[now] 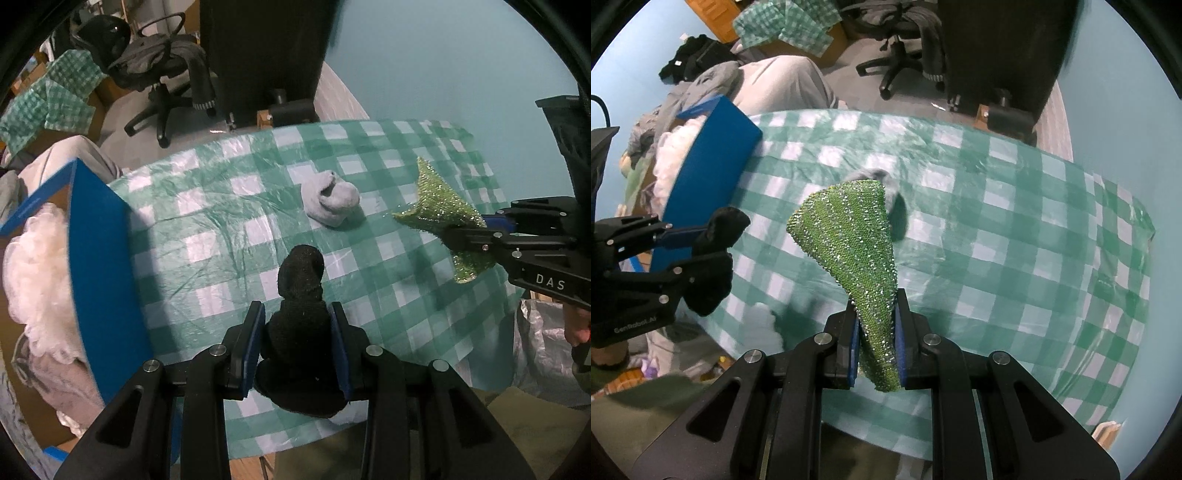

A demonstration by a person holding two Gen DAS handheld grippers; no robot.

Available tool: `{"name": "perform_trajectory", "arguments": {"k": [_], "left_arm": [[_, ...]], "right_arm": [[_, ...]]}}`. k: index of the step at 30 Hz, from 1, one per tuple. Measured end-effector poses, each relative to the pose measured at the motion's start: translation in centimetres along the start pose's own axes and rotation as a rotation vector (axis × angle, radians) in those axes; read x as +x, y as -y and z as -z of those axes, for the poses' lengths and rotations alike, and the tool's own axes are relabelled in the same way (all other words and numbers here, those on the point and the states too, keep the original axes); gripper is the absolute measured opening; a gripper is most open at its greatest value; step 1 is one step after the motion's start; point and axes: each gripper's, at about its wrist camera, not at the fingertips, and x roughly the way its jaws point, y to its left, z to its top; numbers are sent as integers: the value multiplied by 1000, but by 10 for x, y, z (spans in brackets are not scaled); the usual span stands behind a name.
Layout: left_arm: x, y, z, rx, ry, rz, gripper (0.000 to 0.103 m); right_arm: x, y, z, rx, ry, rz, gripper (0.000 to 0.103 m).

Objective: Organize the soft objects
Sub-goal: 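Lift the green scrubber and black sock and carry both over the box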

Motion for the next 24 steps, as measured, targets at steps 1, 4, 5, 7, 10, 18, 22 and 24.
{"name": "perform_trajectory", "arguments": {"k": [1, 4, 5, 7, 10, 18, 22, 24], "left_arm": [[-5, -1, 1, 1, 8, -4, 35], [-17, -5, 2, -1, 26, -16, 35], [-22, -7, 2, -2, 32, -20, 35], [-29, -11, 3, -8, 43, -26, 35], [-39, -18, 5, -22, 61, -34, 35], [-58, -43, 15, -83, 88, -46, 35], [-64, -57, 22, -105, 93, -57, 35], [-67, -62, 25, -113, 94, -62, 35]], "right_arm": [[-2, -3, -1, -2, 4, -4, 14], [-8, -13, -4, -15, 14, -9, 14], [-9, -16, -5, -19, 17, -11, 14], [-13, -22, -7, -27, 24, -17, 14], [-16, -33, -11, -41, 30, -23, 14], [-24, -62, -24, -82, 52, -41, 14], [-26, -76, -29, -107, 61, -52, 14], [-27, -83, -32, -120, 64, -59, 14]]}}
